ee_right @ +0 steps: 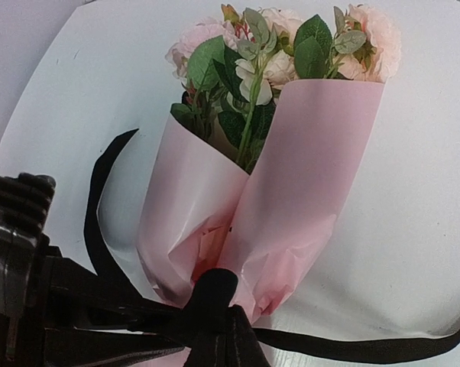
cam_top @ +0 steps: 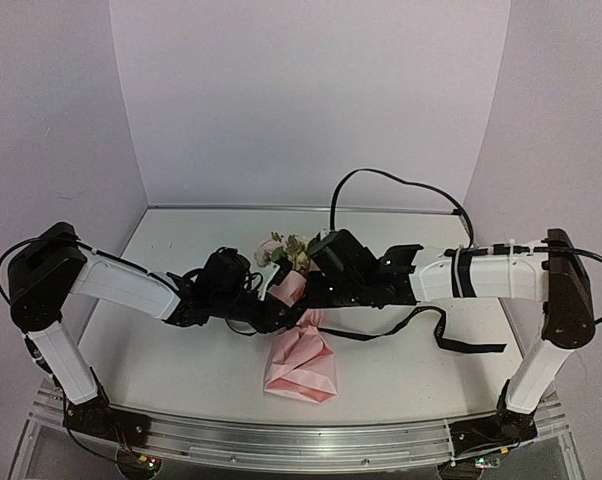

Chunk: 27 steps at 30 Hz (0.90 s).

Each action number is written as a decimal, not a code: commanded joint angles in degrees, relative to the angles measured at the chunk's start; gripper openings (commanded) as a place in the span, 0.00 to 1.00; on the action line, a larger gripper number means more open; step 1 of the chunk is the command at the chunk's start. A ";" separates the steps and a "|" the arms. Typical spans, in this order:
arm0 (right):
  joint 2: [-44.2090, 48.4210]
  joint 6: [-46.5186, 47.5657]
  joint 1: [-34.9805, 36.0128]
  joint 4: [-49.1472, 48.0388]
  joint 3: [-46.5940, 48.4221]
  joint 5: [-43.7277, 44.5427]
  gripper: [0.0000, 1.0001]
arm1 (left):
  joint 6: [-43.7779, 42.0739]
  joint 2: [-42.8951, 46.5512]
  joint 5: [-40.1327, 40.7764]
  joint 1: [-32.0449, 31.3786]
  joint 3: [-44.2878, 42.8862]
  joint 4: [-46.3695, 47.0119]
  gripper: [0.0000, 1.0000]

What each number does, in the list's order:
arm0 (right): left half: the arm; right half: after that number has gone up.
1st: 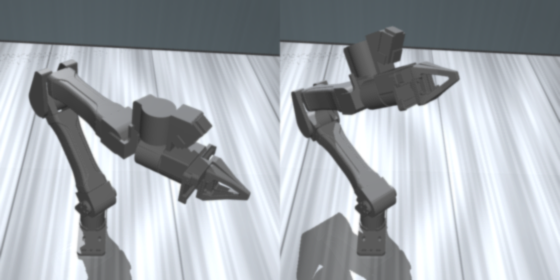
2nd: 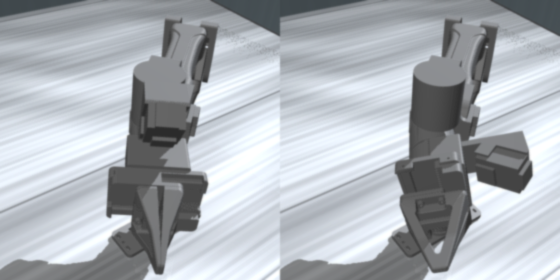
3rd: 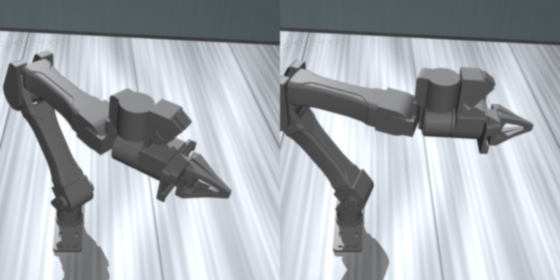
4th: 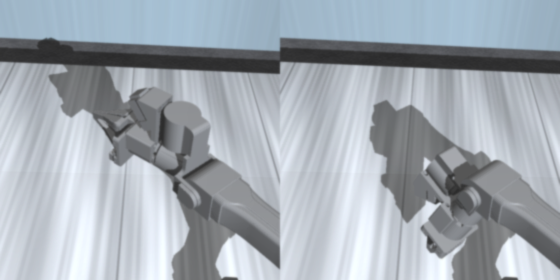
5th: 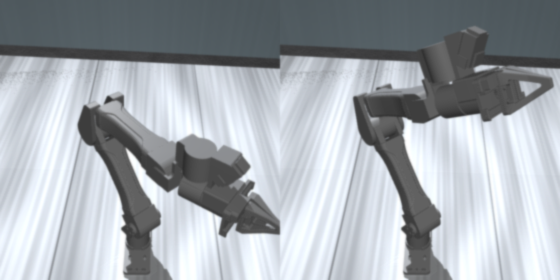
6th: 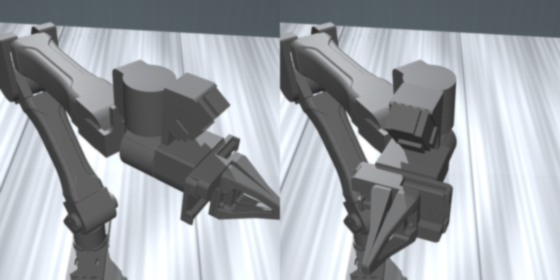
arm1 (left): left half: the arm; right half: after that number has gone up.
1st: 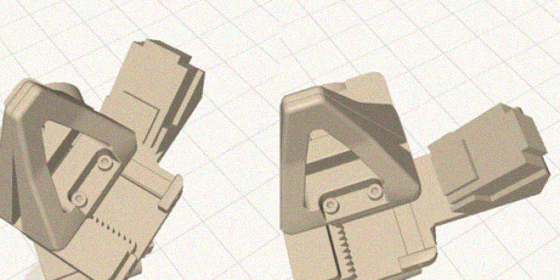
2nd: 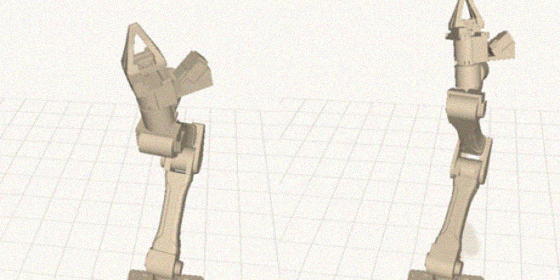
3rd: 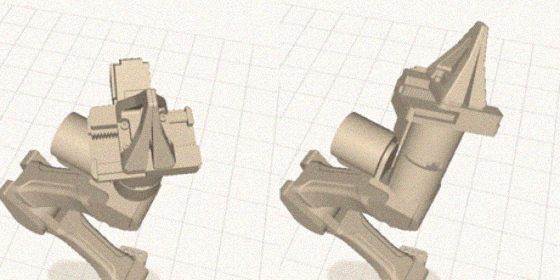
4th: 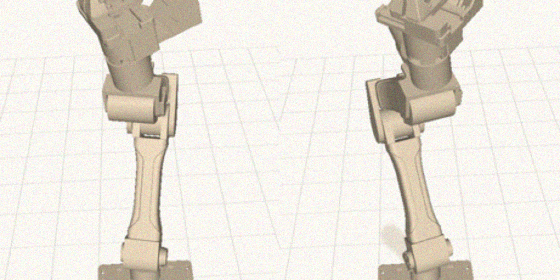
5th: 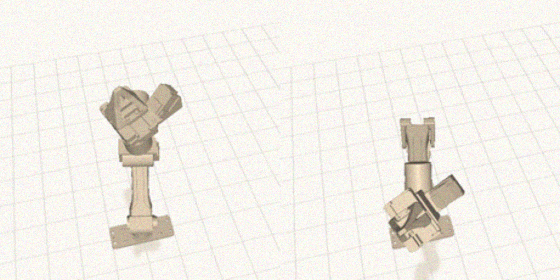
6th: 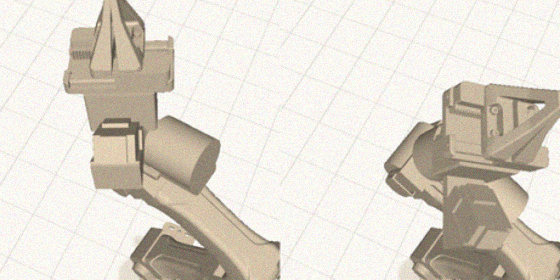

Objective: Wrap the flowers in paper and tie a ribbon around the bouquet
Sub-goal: Cross the half-tied ribbon over the folded bouquet.

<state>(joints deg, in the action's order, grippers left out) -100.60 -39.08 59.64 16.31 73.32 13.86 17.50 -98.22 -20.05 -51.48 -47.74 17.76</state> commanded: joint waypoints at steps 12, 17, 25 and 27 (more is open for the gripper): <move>8.47 -5.64 -1.68 7.14 -3.67 1.41 0.56 | -3.84 -0.95 5.74 -1.13 -1.66 0.67 0.00; 14.95 -15.40 -7.70 13.02 -12.76 -0.64 0.56 | -7.01 -0.44 5.26 -1.16 -1.82 0.94 0.00; 18.32 -23.92 -20.32 14.36 -24.40 -7.49 0.58 | -16.14 0.36 3.94 -1.17 -2.30 0.78 0.00; 16.37 -23.89 -22.85 14.22 -23.57 -8.63 0.61 | -18.73 0.38 3.55 -1.17 -2.53 0.62 0.01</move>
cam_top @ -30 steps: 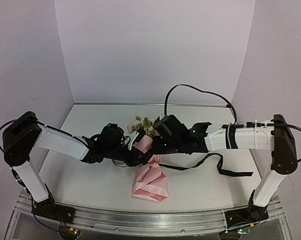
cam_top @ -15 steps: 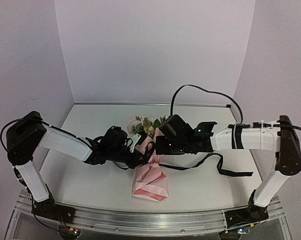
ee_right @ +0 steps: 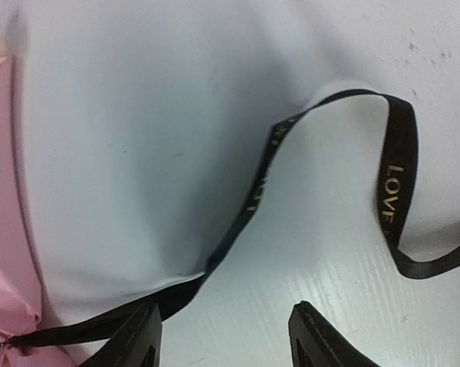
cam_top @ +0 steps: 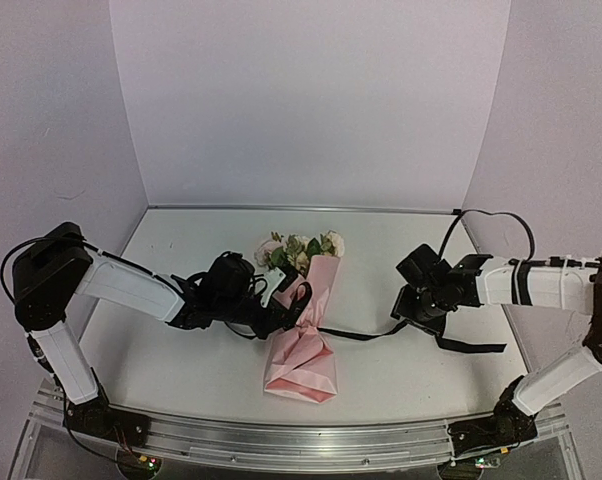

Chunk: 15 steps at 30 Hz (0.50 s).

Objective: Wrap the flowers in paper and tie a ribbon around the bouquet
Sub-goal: Cross the half-tied ribbon over the folded bouquet.

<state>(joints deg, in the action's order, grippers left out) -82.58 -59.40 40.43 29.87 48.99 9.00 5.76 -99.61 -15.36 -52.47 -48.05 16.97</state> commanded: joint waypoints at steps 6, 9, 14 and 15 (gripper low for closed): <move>-6.30 -4.74 -10.48 -2.24 1.77 -5.90 0.66 | -11.03 2.10 -0.97 -0.27 -2.24 1.40 0.02; -8.83 -5.27 -13.43 -3.61 2.03 -6.93 0.66 | -12.57 2.54 -0.40 -0.43 -1.86 1.73 0.02; -11.35 -6.08 -17.37 -6.15 2.62 -6.88 0.67 | -14.29 3.17 0.71 -0.62 -1.48 1.83 0.02; -11.85 -5.92 -17.88 -6.21 3.05 -6.72 0.67 | -14.53 3.20 0.82 -0.62 -1.52 1.65 0.02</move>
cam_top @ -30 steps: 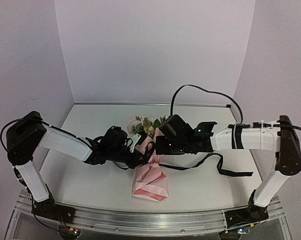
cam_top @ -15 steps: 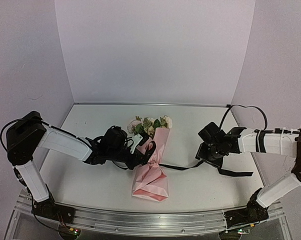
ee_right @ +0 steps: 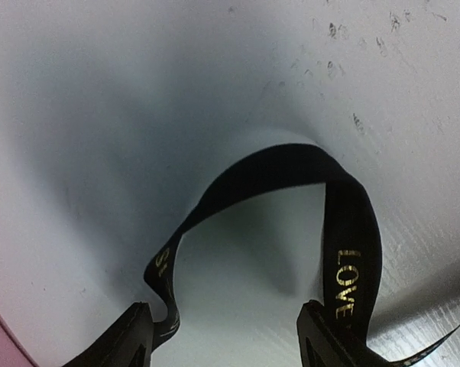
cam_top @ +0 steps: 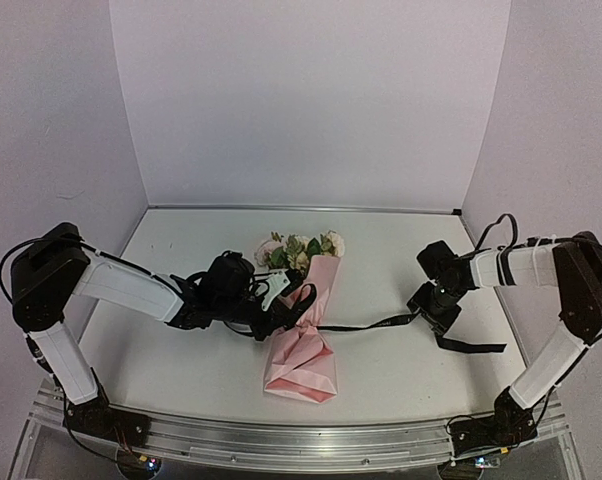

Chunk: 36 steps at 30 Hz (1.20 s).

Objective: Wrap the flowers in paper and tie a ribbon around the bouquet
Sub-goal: Cross the half-tied ribbon over the folded bouquet.

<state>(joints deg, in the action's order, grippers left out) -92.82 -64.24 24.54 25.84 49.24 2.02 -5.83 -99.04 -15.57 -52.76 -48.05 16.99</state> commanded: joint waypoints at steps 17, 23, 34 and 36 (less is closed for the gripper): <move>-1.41 -0.89 -6.17 -2.77 1.96 3.13 0.55 | -4.59 2.90 2.04 -0.43 -1.92 0.94 0.02; -5.33 1.09 -6.44 -0.41 5.23 4.40 0.31 | -5.58 3.10 2.31 -0.51 -1.67 1.55 0.02; -3.38 3.63 1.65 3.29 16.07 2.74 0.00 | -11.02 3.55 1.95 -0.72 -0.40 3.62 0.03; -3.58 3.18 5.05 3.33 20.47 0.95 0.00 | -12.45 3.43 1.74 -0.77 -0.36 3.74 0.03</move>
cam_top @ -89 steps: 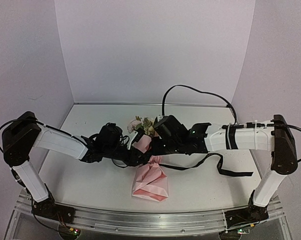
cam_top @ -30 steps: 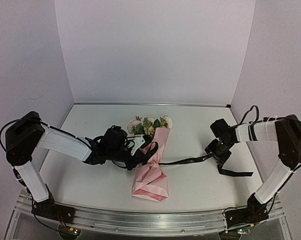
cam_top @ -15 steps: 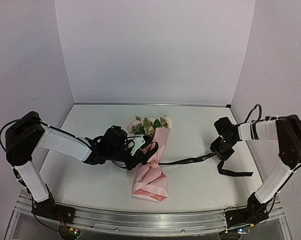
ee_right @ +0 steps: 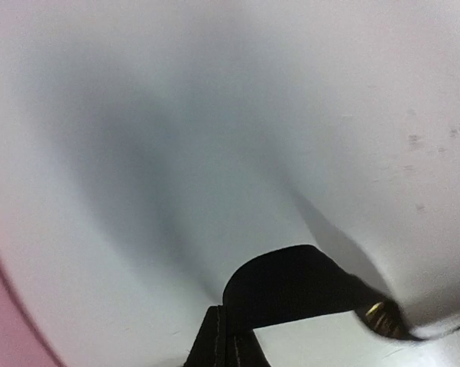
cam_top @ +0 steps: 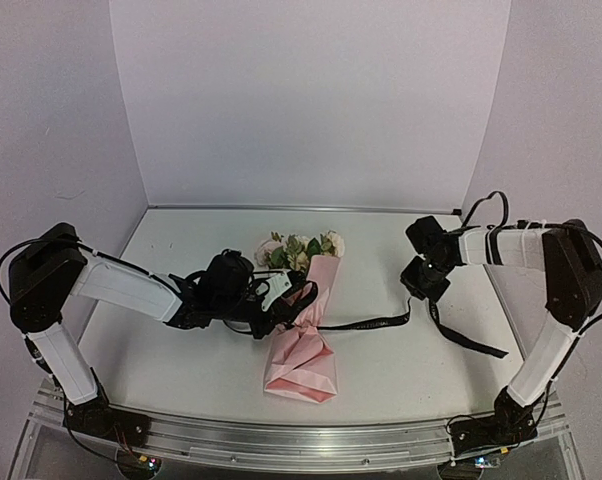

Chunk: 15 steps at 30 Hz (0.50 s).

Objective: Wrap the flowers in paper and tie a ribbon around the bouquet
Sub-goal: Cross the half-tied ribbon over the folded bouquet.

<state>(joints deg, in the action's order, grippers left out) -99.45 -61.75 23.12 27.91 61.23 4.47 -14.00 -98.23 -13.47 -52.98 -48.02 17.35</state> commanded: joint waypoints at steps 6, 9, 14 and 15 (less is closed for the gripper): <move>-3.84 -0.26 14.93 0.39 25.04 -10.71 0.00 | -8.14 2.36 -0.88 -0.78 0.13 4.24 0.04; -7.72 0.41 17.15 -1.33 32.09 -17.36 0.00 | -8.91 3.23 -0.61 -0.90 1.32 5.79 0.04; -12.93 1.57 19.23 -5.54 39.77 -28.57 0.00 | -9.76 4.30 0.30 -1.50 3.20 8.38 0.05; -14.09 1.72 19.60 -5.69 41.81 -31.38 0.00 | -9.68 4.33 0.43 -1.57 3.49 8.85 0.05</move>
<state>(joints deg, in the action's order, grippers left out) -109.10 -61.42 41.88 24.62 96.61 -15.08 -21.98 -96.67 -13.55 -53.88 -45.58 21.36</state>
